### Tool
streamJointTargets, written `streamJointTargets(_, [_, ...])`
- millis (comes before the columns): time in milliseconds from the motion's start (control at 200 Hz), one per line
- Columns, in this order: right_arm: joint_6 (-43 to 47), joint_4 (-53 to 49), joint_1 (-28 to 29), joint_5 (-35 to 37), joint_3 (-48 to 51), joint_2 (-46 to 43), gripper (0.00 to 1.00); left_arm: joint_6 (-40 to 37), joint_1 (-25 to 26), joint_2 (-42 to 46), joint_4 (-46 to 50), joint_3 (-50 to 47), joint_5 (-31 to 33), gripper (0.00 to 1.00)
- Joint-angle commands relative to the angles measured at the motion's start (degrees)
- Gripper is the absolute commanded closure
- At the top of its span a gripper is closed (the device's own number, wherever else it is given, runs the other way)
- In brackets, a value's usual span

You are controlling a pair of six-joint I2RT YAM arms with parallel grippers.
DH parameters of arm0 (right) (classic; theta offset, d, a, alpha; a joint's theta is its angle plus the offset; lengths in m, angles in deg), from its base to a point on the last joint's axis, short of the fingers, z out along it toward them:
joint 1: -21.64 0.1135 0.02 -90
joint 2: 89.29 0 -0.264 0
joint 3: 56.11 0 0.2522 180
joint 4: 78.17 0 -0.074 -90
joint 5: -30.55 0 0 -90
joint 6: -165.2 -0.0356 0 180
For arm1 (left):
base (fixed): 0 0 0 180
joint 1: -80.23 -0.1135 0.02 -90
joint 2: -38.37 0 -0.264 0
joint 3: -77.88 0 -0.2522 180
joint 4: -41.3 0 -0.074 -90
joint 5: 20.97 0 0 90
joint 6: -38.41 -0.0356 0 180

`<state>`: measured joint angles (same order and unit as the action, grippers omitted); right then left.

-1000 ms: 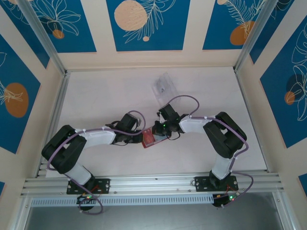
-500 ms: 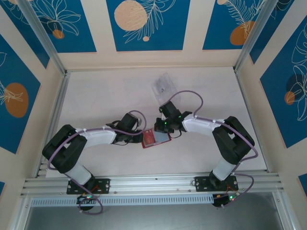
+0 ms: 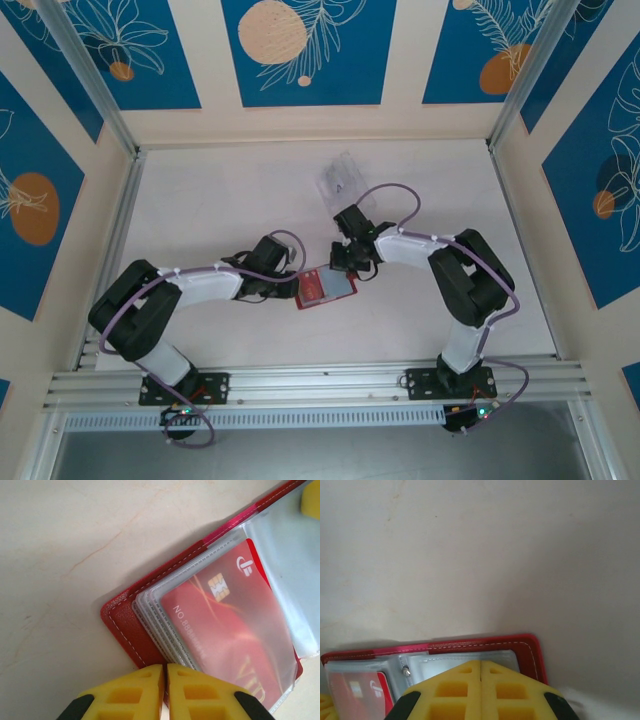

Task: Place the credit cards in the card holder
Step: Flip over the card slot in the card holder.

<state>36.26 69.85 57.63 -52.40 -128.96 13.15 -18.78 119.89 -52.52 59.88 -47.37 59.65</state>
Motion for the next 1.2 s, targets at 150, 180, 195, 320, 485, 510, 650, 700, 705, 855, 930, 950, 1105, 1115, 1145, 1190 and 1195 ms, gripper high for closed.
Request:
streamJointTargets(150, [-1.96,-1.68,2.16,-4.44,2.0,1.73,1.0,-1.27,0.41,-2.54,3.27,0.63,2.77,0.89])
streamJointTargets(180, [-2.3,-0.87,2.04,-6.6,2.13,1.72,1.0,-1.27,0.4,-2.54,3.42,0.71,3.0,0.89])
streamJointTargets(195, [-2.47,-0.33,1.94,-7.77,2.26,1.65,1.0,-1.2,0.42,-2.54,3.52,0.75,3.17,0.89])
streamJointTargets(320, [-5.44,7.38,-0.08,-19.88,4.2,1.67,1.0,-1.35,0.37,-2.62,3.78,1.15,3.33,0.89])
streamJointTargets(485, [-9.94,15.31,-1.01,-29.54,4.77,3.23,1.0,-1.62,0.59,-2.87,4.25,1.97,3.21,0.89])
streamJointTargets(510, [-10.53,16.12,-1.01,-30.57,4.69,3.48,1.0,-1.71,0.58,-2.84,4.42,2.06,3.23,0.89])
streamJointTargets(650, [-12.89,19.4,-0.85,-33.15,4.99,3.83,1.0,-1.97,0.66,-2.75,4.69,2.42,3.15,0.88])
streamJointTargets(700, [-13.08,19.58,-0.59,-33.39,4.83,3.9,0.96,-1.97,0.68,-2.75,4.64,2.51,2.97,0.88])
streamJointTargets(705, [-13.13,19.6,-0.58,-33.45,4.85,3.91,0.96,-2.01,0.68,-2.78,4.61,2.51,2.97,0.88])
streamJointTargets(855, [-13.2,19.27,-0.05,-33.25,4.53,4.56,0.82,-1.97,0.68,-2.21,4.93,2.78,3.21,0.85])
streamJointTargets(930, [-12.84,18.96,0.1,-32.81,4.51,5.1,0.8,-1.78,0.67,-1.0,5.37,2.8,3.88,0.81])
streamJointTargets(950, [-12.82,19.12,0.13,-32.87,4.47,5.33,0.78,-1.64,0.68,-0.61,5.56,2.78,4.13,0.81])
streamJointTargets(1105, [-13.37,20.55,-0.04,-33.99,4.51,7.6,0.78,-1.21,0.68,3.76,6.51,1.87,5.57,0.71])
streamJointTargets(1115, [-13.47,20.69,-0.04,-34.02,4.49,7.72,0.79,-1.19,0.68,4.11,6.69,1.82,5.71,0.71])
streamJointTargets(1145, [-13.75,21.18,0.04,-34.31,4.51,7.99,0.78,-1.2,0.68,4.9,7.17,1.58,6.15,0.7])
streamJointTargets(1190, [-14.12,21.89,0.04,-34.82,4.21,8.41,0.78,-1.09,0.68,6.11,7.95,1.26,6.88,0.68])
streamJointTargets(1195, [-14.18,21.94,0.04,-34.86,4.14,8.4,0.78,-1.09,0.68,6.27,8.07,1.18,6.99,0.68])
